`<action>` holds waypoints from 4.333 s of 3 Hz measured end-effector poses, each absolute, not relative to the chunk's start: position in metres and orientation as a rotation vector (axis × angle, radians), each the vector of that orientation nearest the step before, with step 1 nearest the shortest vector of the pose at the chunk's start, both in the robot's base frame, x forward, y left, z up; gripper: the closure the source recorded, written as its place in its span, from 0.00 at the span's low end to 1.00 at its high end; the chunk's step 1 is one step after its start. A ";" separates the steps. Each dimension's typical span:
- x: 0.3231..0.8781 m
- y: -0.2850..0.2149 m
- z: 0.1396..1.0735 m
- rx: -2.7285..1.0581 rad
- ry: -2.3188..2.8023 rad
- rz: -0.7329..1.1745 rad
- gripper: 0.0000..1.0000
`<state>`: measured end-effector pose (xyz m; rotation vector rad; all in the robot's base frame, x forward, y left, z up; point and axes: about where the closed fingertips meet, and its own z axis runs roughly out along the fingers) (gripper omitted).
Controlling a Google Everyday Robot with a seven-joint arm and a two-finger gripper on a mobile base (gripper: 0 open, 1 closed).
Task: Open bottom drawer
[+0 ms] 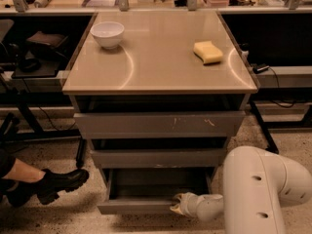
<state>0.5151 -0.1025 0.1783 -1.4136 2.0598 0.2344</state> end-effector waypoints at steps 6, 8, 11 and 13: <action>0.473 -0.111 0.178 -1.451 2.066 0.222 1.00; 0.459 -0.110 0.181 -1.473 2.052 0.222 1.00; 0.414 -0.108 0.176 -1.502 2.023 0.261 1.00; 0.397 -0.116 0.175 -1.498 1.994 0.264 1.00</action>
Offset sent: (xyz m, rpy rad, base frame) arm -0.2601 -0.0177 -0.0719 0.0413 -0.0705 0.1048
